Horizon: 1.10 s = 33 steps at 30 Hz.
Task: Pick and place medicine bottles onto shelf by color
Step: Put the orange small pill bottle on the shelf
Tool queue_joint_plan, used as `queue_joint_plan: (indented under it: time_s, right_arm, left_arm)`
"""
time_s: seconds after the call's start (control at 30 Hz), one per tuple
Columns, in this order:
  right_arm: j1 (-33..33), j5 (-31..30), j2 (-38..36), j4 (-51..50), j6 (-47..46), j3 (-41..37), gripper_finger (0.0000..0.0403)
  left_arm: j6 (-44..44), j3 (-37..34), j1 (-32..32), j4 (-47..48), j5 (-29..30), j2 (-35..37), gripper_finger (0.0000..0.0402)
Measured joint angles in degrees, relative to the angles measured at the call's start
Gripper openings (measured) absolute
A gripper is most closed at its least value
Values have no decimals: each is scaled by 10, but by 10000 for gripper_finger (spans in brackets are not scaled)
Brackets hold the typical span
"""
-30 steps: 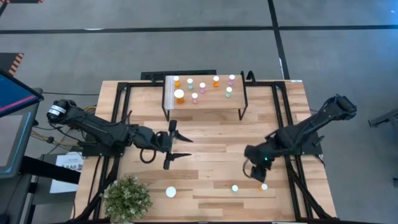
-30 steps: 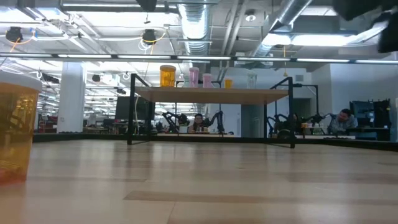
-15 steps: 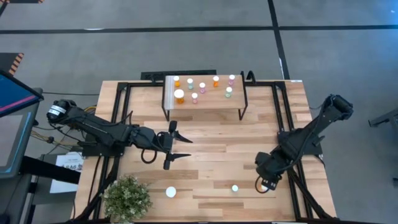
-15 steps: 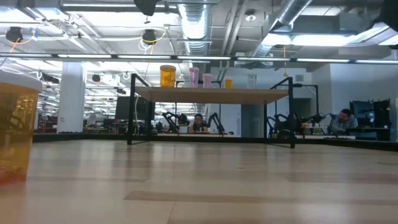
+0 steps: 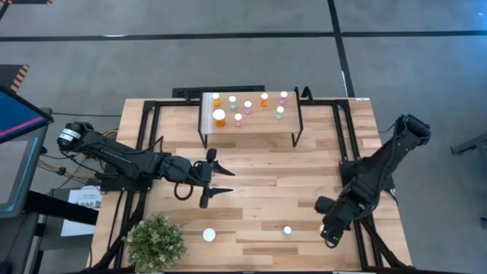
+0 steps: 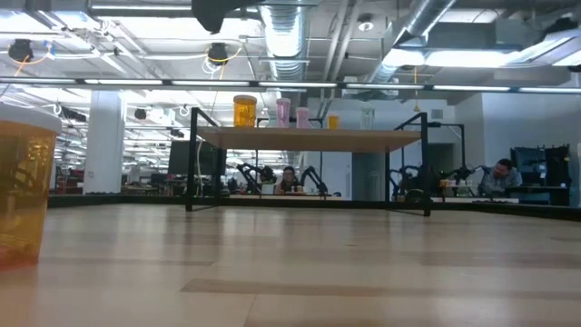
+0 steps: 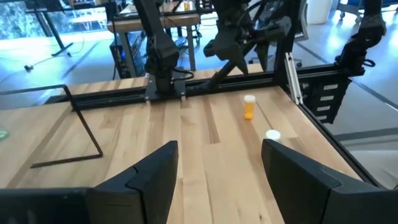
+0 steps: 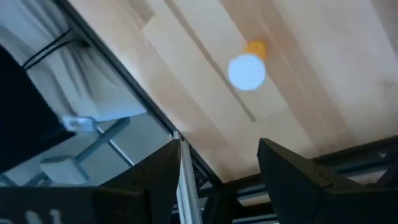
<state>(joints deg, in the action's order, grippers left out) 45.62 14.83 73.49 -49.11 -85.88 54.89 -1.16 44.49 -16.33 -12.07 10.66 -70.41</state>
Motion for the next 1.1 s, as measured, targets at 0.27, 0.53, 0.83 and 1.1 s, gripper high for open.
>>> queue_joint_plan:
  time_s: [0.27,0.53,0.83,1.1]
  right_arm:
    - [13,-90,0,-14,15,0,235]
    - [13,-133,0,-34,101,0,235]
    - [24,-91,83,10,109,0,233]
    - [23,-64,122,5,107,0,232]
  left_arm:
    - [5,0,-1,11,0,0,221]
    - [1,0,-1,11,1,0,221]
    - [0,0,-1,18,2,0,221]
    - [3,0,-1,21,3,0,221]
